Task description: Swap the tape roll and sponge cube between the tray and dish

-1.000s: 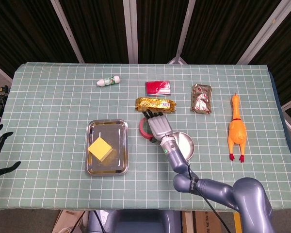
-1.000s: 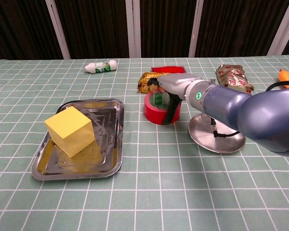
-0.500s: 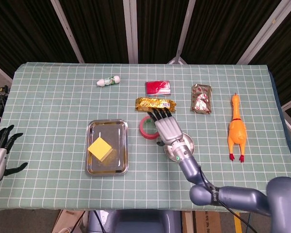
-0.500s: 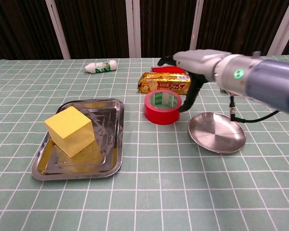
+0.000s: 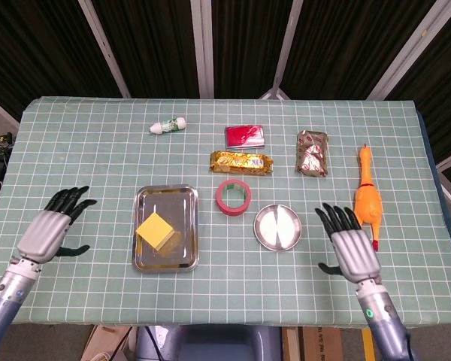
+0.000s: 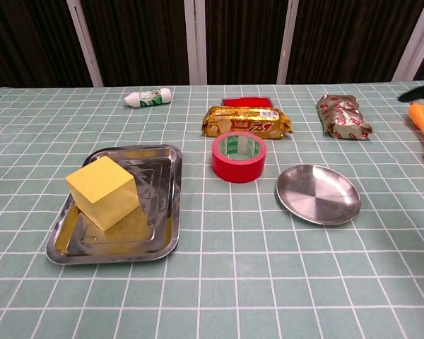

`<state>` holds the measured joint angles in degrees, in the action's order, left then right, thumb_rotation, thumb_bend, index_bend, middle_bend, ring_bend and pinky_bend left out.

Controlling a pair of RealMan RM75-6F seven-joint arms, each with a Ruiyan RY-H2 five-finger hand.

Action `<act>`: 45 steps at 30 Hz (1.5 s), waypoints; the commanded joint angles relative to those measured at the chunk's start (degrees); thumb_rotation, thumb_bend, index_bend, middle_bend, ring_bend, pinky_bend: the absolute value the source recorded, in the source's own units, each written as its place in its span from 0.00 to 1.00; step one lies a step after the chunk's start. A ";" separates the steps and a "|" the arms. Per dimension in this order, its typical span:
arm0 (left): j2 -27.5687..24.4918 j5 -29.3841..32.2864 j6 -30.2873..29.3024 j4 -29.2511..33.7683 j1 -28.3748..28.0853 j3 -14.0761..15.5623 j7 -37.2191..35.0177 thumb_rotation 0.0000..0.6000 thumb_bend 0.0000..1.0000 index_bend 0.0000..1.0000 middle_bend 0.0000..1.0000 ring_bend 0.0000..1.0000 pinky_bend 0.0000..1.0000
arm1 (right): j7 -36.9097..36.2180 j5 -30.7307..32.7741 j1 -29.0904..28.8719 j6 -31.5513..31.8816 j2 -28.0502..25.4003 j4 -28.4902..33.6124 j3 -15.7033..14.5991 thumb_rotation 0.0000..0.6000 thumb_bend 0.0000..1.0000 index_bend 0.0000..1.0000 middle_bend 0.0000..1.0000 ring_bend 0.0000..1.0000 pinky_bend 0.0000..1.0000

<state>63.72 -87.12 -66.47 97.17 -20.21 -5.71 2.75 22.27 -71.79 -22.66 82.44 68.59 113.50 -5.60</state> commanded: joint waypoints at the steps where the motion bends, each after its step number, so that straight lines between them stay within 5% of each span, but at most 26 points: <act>1: -0.57 0.78 7.16 2.44 -5.68 -1.78 -0.44 1.00 0.00 0.19 0.00 0.00 0.05 | -8.90 -4.79 7.27 4.68 -0.03 -7.11 -4.92 1.00 0.03 0.00 0.00 0.00 0.00; 9: 3.04 6.04 17.01 2.76 -12.89 -2.26 7.01 1.00 0.00 0.18 0.00 0.00 0.05 | -11.54 -5.90 9.52 4.72 0.63 -10.40 -2.42 1.00 0.03 0.00 0.00 0.00 0.00; 23: 16.95 6.23 21.15 -9.10 -18.81 0.12 8.79 1.00 0.00 0.18 0.00 0.00 0.05 | -10.80 -6.24 11.75 3.38 0.80 -10.78 0.44 1.00 0.03 0.00 0.00 0.00 0.00; 27: 19.20 6.07 22.30 -11.40 -20.04 1.01 9.27 1.00 0.16 0.20 0.04 0.03 0.19 | -11.55 -6.63 12.36 3.25 0.42 -10.65 1.19 1.00 0.03 0.00 0.00 0.00 0.00; 32: 20.18 4.23 20.60 -12.45 -20.61 1.68 10.68 1.00 0.42 0.31 0.24 0.27 0.45 | -13.31 -7.24 13.08 3.22 0.57 -10.66 2.10 1.00 0.03 0.00 0.00 0.00 0.00; 45: 19.31 -0.70 12.40 -8.59 -20.54 0.82 6.24 1.00 0.47 0.39 0.32 0.32 0.50 | -15.40 -6.83 13.95 0.98 1.27 -11.58 4.12 1.00 0.03 0.00 0.00 0.00 0.00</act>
<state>83.39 -86.12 -52.59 87.26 -40.54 -4.74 11.04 6.91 -78.66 -8.75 83.47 69.86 101.94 -1.53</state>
